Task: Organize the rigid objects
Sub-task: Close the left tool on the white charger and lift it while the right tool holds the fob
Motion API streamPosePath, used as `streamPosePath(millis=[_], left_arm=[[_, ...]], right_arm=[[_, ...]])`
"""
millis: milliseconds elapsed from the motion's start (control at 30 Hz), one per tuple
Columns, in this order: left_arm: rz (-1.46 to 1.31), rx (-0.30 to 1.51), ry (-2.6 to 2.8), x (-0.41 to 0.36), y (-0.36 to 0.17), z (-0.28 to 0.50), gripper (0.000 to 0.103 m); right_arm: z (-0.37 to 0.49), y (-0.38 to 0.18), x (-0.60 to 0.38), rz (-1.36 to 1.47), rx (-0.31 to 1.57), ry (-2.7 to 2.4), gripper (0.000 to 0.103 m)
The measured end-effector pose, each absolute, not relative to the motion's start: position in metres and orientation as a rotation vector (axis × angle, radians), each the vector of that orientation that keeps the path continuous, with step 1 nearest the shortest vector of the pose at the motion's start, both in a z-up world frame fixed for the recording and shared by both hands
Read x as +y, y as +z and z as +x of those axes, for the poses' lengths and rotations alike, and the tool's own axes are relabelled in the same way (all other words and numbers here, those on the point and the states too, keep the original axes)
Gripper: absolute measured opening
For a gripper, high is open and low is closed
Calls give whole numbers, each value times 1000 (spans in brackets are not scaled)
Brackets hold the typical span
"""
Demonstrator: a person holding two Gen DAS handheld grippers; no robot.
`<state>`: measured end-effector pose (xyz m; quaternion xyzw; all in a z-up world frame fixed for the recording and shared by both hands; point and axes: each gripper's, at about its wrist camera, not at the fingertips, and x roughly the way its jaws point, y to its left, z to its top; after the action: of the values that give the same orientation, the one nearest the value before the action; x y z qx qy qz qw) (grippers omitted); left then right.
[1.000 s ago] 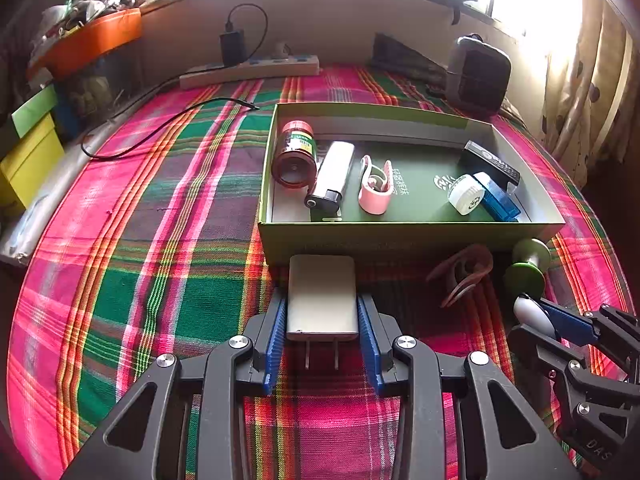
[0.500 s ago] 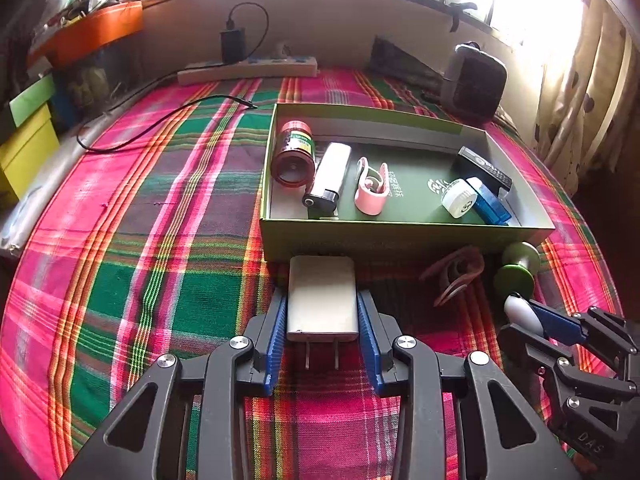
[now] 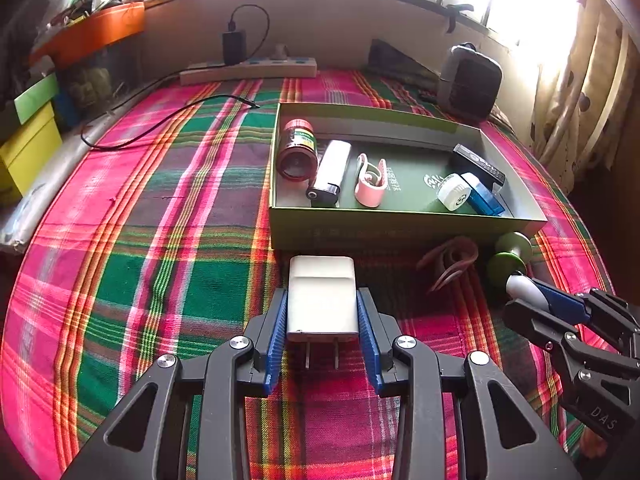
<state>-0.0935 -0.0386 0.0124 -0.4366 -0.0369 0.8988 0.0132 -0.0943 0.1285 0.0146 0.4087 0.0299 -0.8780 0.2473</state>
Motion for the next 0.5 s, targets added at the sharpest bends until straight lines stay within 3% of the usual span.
streamPosePath(millis=[500], left_arm=[[-1241,-128,2802,-44,46,-86,32]], right_arm=[[-106,43,127,1041,98,-2432,32]])
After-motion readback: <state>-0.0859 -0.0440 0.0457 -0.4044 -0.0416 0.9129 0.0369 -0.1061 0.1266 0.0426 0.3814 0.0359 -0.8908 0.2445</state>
